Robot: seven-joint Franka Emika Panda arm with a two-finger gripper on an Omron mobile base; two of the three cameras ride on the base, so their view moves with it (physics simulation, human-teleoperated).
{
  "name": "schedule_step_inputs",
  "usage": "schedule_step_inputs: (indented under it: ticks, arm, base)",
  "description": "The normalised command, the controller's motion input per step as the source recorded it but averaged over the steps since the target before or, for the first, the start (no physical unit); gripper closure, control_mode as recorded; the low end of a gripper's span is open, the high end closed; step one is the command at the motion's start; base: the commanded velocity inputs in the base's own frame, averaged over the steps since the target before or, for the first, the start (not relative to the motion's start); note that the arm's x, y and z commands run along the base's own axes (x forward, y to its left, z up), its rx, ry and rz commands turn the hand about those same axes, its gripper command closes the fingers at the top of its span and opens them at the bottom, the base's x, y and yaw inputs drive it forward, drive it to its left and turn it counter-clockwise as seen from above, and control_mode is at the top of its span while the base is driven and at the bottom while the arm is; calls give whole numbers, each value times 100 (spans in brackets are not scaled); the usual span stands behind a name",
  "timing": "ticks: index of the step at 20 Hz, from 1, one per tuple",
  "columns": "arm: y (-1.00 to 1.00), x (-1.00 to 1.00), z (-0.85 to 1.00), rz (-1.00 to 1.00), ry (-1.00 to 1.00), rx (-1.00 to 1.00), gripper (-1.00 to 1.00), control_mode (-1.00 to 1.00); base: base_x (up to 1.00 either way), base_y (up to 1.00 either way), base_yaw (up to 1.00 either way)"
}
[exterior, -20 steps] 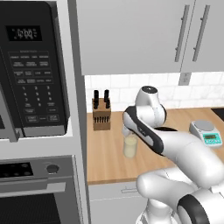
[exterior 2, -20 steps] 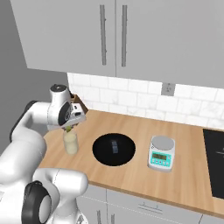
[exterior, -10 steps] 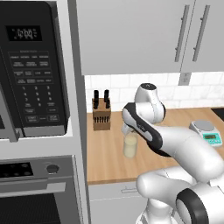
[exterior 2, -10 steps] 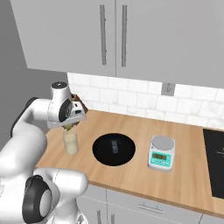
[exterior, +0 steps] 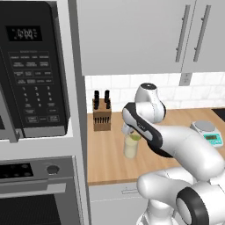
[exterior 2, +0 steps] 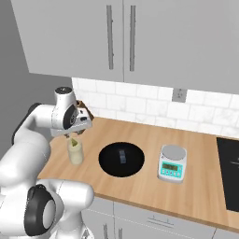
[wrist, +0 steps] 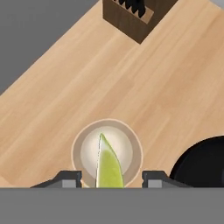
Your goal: Grab a lemon wedge from the fridge and one ice cube from the ice bowl, and put them in the glass of lemonade.
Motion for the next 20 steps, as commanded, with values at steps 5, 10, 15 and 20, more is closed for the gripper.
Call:
schedule_step_inputs:
  ticks: [5,10,15,20]
  arm:
    - [0,0,0,0,3,0,-100,-100]
    - [0,0,2,0,2,-1,-100,-100]
    - [0,0,19,0,14,-3,-100,-100]
    - [0,0,10,0,3,0,-100,-100]
  base:
    - [0,0,0]
    - [0,0,0]
    - [0,0,0]
    - [0,0,0]
